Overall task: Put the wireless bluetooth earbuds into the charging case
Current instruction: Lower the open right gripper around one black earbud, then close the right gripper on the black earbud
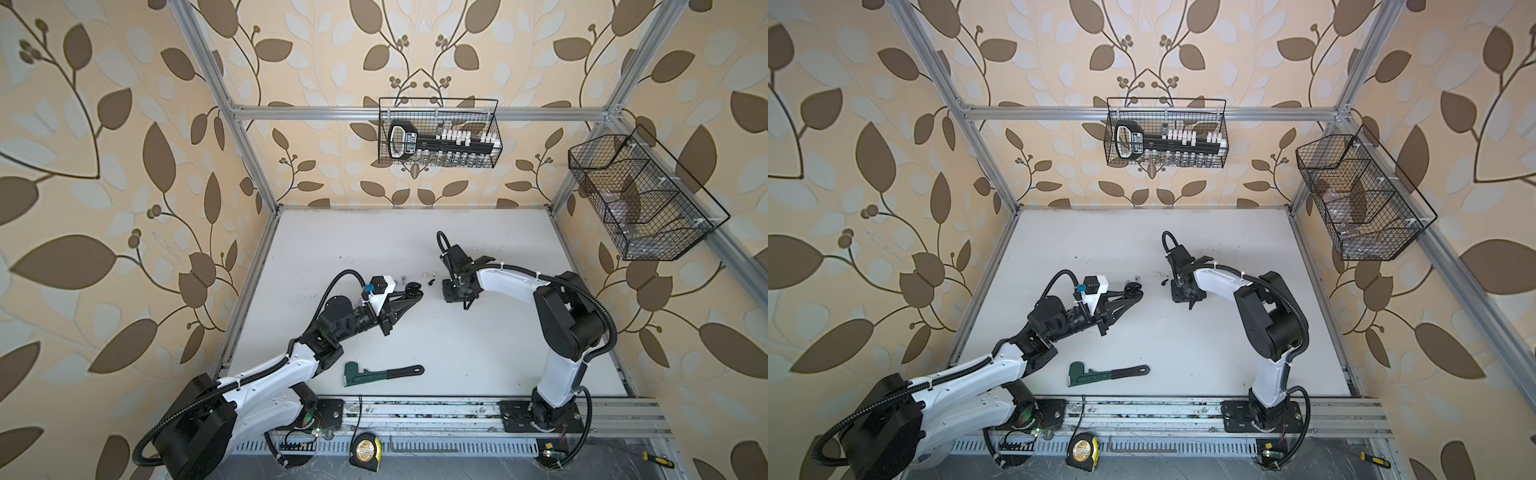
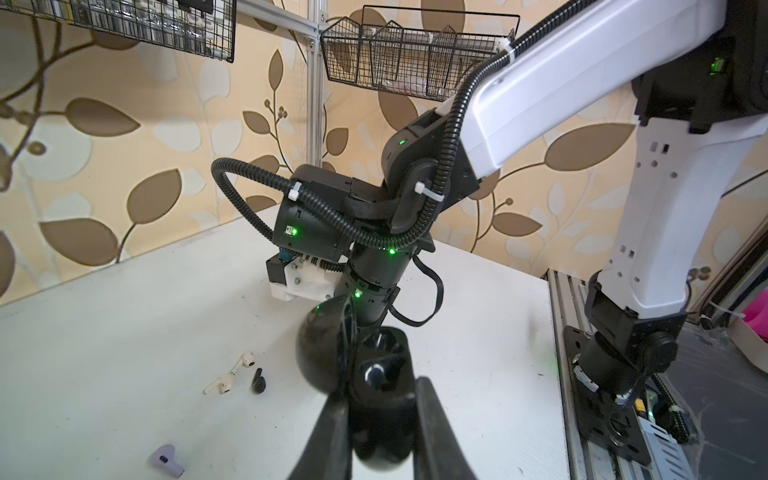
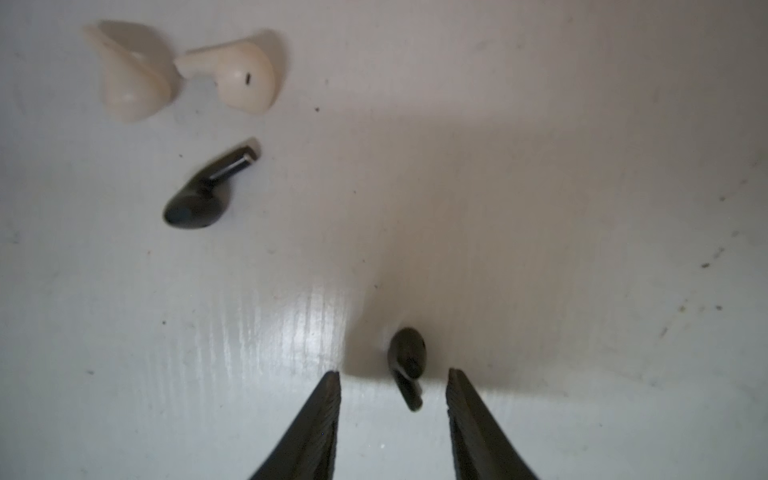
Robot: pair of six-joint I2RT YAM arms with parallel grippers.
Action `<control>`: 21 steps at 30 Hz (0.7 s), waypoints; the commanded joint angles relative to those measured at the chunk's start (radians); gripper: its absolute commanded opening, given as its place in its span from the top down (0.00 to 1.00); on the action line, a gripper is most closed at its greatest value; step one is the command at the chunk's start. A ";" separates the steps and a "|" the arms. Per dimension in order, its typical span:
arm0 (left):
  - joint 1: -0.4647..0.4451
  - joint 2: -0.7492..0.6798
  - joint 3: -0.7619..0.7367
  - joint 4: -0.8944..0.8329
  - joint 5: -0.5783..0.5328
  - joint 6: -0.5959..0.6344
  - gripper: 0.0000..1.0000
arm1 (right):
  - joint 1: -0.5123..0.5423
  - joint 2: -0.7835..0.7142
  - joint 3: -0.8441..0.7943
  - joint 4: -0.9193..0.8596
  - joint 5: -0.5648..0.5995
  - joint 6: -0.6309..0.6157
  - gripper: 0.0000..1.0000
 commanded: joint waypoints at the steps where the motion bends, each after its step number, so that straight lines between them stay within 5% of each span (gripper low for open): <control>1: -0.003 -0.035 -0.004 0.028 0.002 0.022 1.00 | -0.010 0.038 0.032 -0.029 0.024 -0.001 0.57; 21: -0.003 -0.059 -0.004 0.006 0.005 0.040 1.00 | -0.060 0.066 0.002 -0.034 -0.110 0.016 0.74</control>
